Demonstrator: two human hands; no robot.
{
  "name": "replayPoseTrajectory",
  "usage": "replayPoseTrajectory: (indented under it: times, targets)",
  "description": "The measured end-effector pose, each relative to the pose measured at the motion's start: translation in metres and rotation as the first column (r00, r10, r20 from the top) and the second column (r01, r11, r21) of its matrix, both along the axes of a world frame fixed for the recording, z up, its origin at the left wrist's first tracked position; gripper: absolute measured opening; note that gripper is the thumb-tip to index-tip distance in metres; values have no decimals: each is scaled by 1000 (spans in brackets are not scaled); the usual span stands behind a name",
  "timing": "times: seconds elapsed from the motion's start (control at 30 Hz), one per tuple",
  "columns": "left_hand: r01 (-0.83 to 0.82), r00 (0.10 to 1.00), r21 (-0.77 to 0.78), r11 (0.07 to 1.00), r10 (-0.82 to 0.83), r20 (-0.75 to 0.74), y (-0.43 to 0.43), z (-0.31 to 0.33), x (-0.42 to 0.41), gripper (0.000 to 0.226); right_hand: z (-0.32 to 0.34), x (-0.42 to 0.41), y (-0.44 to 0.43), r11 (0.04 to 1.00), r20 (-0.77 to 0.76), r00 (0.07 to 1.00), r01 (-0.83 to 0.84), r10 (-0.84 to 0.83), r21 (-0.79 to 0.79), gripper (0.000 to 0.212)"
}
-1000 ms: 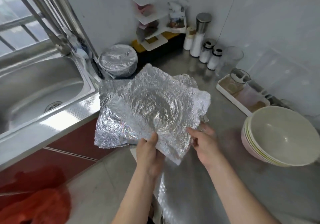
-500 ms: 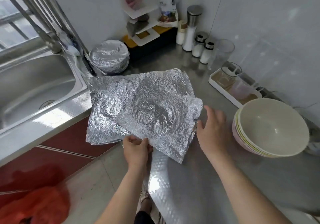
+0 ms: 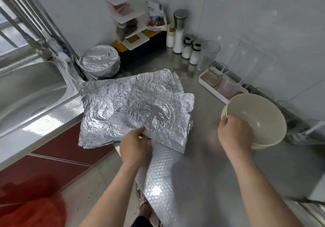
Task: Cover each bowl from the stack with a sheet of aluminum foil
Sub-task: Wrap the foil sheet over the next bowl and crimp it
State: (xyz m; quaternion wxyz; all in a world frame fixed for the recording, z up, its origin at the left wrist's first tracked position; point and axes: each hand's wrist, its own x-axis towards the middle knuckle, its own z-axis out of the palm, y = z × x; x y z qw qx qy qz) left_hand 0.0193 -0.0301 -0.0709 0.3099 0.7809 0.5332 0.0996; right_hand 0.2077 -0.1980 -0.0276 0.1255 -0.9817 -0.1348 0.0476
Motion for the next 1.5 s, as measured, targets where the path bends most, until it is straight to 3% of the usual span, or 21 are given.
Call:
replayPoseTrajectory:
  times: [0.1,0.27,0.4,0.5,0.6,0.7,0.77,0.83,0.93,1.03,1.07,1.13,1.17,1.2,1.23,1.27,1.3,1.33,1.4,1.47,1.5]
  targets:
    - [85,996,214,973,-77,-46,7,8,8,23,1,2,-3,998,72,997,16,-20,57,32]
    - [5,984,570,822,-107,145,20,30,27,10,6,2,-10,989,166,982,73,-95,132,21]
    - [-48,939,592,805,-165,300,26,58,31,16,14,-4,-13,969,351,928,39,-126,243,20]
    - [-197,866,434,879,-52,498,24,81,30,19,30,-16,-7,947,554,831,-127,-62,296,19]
    - [-366,711,287,885,67,700,22,105,25,16,43,-39,7,867,634,768,-376,94,327,12]
    - [-491,459,1,871,258,850,34,123,18,26,31,-69,18,780,599,734,-563,319,274,8]
    - [-532,252,-242,811,424,870,50,124,11,23,13,-90,19,730,561,698,-646,445,225,16]
    - [-481,140,-411,774,531,836,58,120,3,18,-12,-108,17,676,525,648,-716,552,174,21]
    - [-333,113,-583,742,645,756,43,115,-5,18,-46,-132,9,627,412,603,-773,683,93,23]
    - [-285,186,-684,672,739,648,15,102,-12,6,-60,-140,4,634,254,615,-774,747,9,8]
    - [-287,216,-697,658,753,622,8,93,-16,4,-60,-139,3,644,220,625,-764,749,-21,13]
    - [-272,265,-716,643,765,587,-4,71,-27,4,-52,-134,2,689,177,676,-725,715,-15,37]
    - [-276,289,-715,642,765,576,-9,62,-31,5,-44,-128,1,717,127,721,-692,681,88,55]
    - [-277,311,-712,645,762,568,-15,55,-35,6,-31,-124,1,734,22,770,-616,638,285,70]
    - [-275,324,-716,642,763,560,-20,48,-37,6,-15,-119,1,706,-177,766,-440,617,555,78]
    - [-261,323,-726,636,766,555,-26,45,-38,7,1,-114,1,609,-385,646,-157,659,777,80]
    - [-248,321,-743,622,776,543,-31,43,-39,12,15,-108,1,492,-492,503,146,710,859,79]
    - [-242,332,-759,604,787,520,-35,41,-40,18,21,-103,1,413,-554,414,384,722,826,77]
    - [-252,384,-774,581,794,471,-43,34,-37,33,32,-95,2,374,-652,356,597,669,710,59]
    - [-214,436,-788,577,778,452,-50,29,-38,41,37,-94,8,365,-718,473,637,511,679,25]
    - [-172,444,-804,569,773,452,-52,28,-40,38,36,-93,11,357,-722,561,630,404,690,19]
